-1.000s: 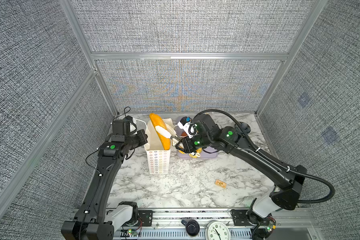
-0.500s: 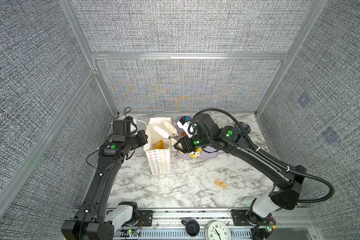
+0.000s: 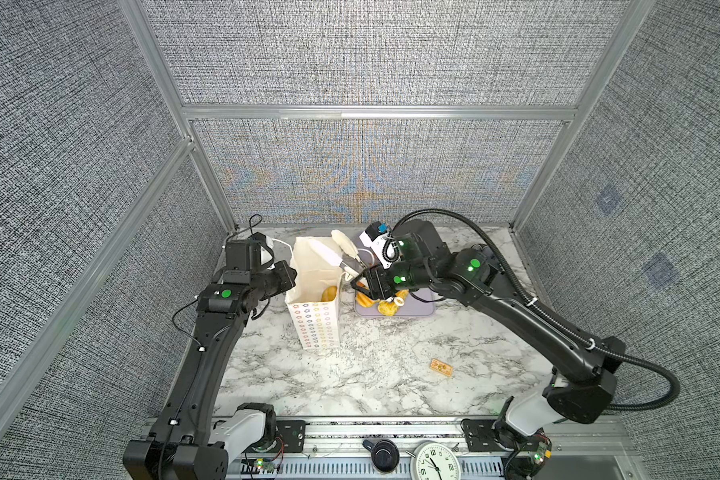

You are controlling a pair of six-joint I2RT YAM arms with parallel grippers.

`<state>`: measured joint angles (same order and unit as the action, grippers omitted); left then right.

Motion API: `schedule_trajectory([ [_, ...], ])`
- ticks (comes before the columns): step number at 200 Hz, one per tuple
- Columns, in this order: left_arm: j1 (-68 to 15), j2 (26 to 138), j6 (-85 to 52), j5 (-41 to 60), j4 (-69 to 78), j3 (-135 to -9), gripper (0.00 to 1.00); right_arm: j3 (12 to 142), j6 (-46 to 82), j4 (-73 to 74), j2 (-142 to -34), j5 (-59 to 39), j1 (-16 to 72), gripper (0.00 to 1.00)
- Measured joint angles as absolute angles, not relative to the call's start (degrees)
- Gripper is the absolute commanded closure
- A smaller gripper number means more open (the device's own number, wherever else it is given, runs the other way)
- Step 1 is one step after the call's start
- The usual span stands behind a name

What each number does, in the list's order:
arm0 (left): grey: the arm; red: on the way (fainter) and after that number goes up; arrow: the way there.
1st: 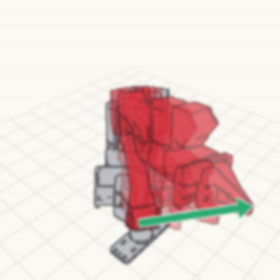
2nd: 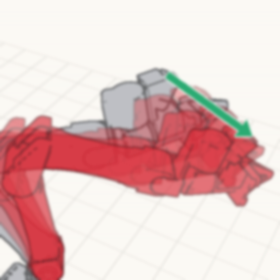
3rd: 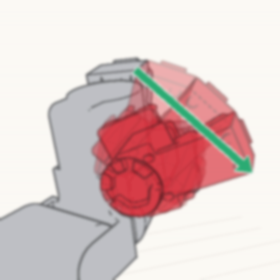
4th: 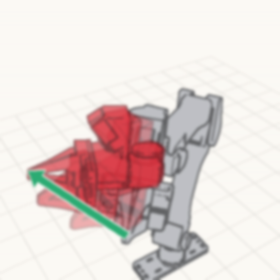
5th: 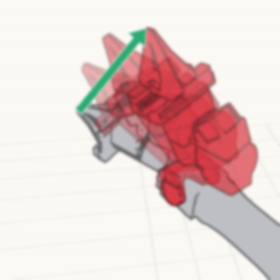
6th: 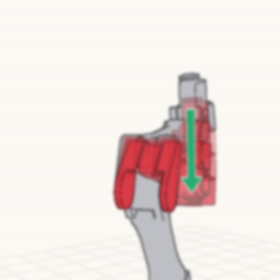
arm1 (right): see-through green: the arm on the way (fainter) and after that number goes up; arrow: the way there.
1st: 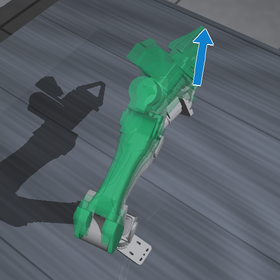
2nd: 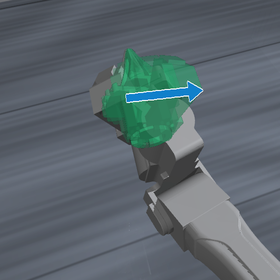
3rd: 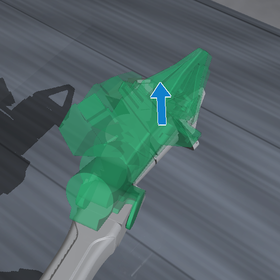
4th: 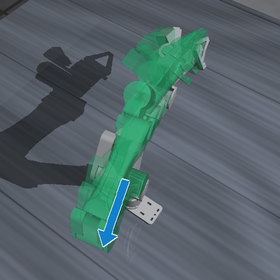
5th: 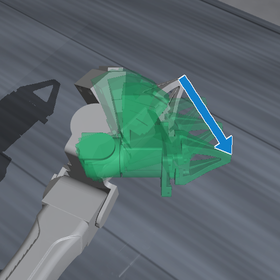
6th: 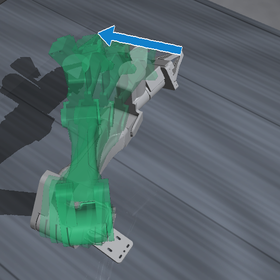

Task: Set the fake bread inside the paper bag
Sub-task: 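Lower the loaf into the bag and open the tongs to release it, then withdraw the empty tongs from the bag back over the tray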

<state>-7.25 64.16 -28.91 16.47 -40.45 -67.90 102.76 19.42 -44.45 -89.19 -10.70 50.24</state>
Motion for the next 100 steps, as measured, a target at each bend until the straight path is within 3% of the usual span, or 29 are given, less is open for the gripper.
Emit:
schedule_trajectory([
  [24,-7.25,64.14,-28.93,16.47,-40.47,-67.92,0.61,102.69,19.38,-45.06,-87.50,-9.28,48.99,0.44],
  [100,-7.27,63.96,-28.69,15.94,-41.30,-68.77,0.63,96.25,19.42,-46.89,-80.40,-8.21,41.98,0.44],
])
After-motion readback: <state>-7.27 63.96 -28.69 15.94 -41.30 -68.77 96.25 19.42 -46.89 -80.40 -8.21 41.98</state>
